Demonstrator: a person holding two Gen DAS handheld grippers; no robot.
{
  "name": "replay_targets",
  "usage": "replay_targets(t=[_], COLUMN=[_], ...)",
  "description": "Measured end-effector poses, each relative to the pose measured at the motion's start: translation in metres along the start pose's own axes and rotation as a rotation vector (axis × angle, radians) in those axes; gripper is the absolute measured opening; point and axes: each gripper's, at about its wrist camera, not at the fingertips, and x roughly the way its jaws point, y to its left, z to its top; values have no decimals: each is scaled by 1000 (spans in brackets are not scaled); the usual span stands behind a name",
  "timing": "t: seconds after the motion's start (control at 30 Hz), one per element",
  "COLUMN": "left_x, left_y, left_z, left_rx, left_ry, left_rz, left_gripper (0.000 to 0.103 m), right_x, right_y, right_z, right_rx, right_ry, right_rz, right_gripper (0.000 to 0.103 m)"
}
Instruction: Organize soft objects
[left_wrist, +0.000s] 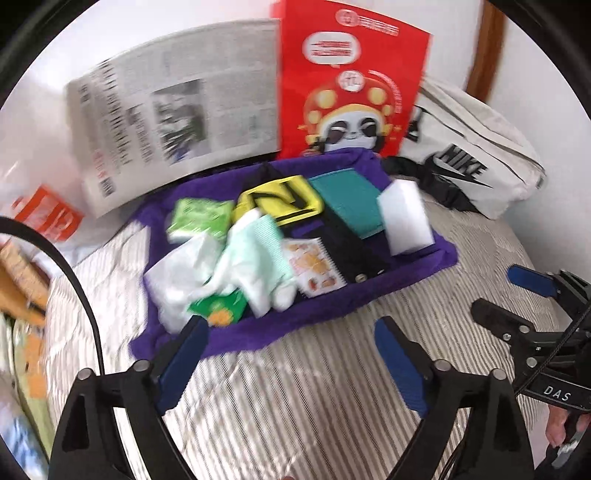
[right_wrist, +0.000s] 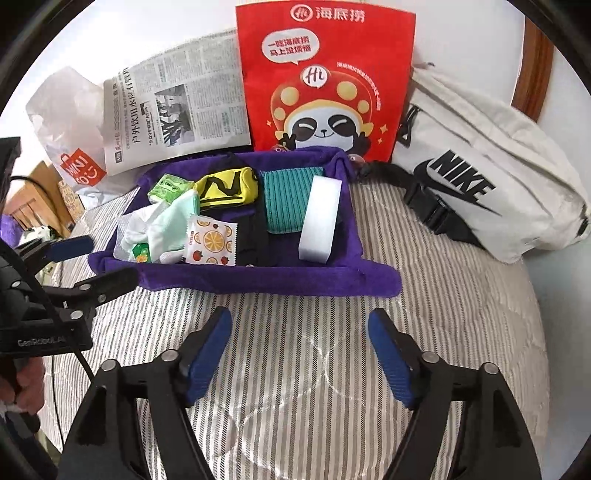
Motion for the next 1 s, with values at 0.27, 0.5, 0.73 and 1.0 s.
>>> replay_targets(t=[0.27, 0.5, 0.73, 1.0], left_x=[-41, -80, -104, -118], left_y=[18, 16, 3, -3], left_z=[-30, -55, -76, -91], left_rx=[-91, -131, -143, -160], left_ry=[-62, -119, -162, -185], left_rz=[61, 75, 121, 98], left_gripper=[92, 92, 92, 92], right_x=[-26, -60, -92, -102], right_y=[14, 15, 14, 24], right_z=[-4, -20, -41, -53], right_rx=[7, 20, 13, -27], right_ry=[-29, -75, -125, -131], right_rz=[-34, -60, -52, -51], right_gripper=[91, 96, 97, 97])
